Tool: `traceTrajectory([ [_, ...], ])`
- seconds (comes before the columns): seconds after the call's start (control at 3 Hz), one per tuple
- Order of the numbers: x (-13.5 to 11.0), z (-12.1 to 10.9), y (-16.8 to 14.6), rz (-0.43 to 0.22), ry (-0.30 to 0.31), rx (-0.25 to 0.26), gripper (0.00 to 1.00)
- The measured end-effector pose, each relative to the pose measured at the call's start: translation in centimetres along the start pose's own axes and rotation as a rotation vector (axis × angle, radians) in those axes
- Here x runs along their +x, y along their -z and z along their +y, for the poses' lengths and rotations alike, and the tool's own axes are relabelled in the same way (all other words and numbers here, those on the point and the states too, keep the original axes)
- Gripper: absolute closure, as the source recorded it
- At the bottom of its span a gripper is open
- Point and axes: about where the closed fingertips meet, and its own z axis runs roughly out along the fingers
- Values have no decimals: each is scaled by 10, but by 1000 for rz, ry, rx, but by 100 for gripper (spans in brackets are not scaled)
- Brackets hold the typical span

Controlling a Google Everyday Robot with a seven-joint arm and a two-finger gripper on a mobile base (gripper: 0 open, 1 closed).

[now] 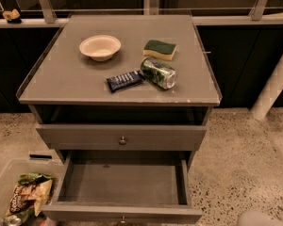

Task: Close middle drawer

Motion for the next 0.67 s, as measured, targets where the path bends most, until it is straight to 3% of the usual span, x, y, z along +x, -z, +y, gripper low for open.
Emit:
traceTrajectory([
  [0.33, -13, -8, -40, -7, 50, -65, 0],
  [0.67, -13, -8, -40, -7, 50, -65, 0],
])
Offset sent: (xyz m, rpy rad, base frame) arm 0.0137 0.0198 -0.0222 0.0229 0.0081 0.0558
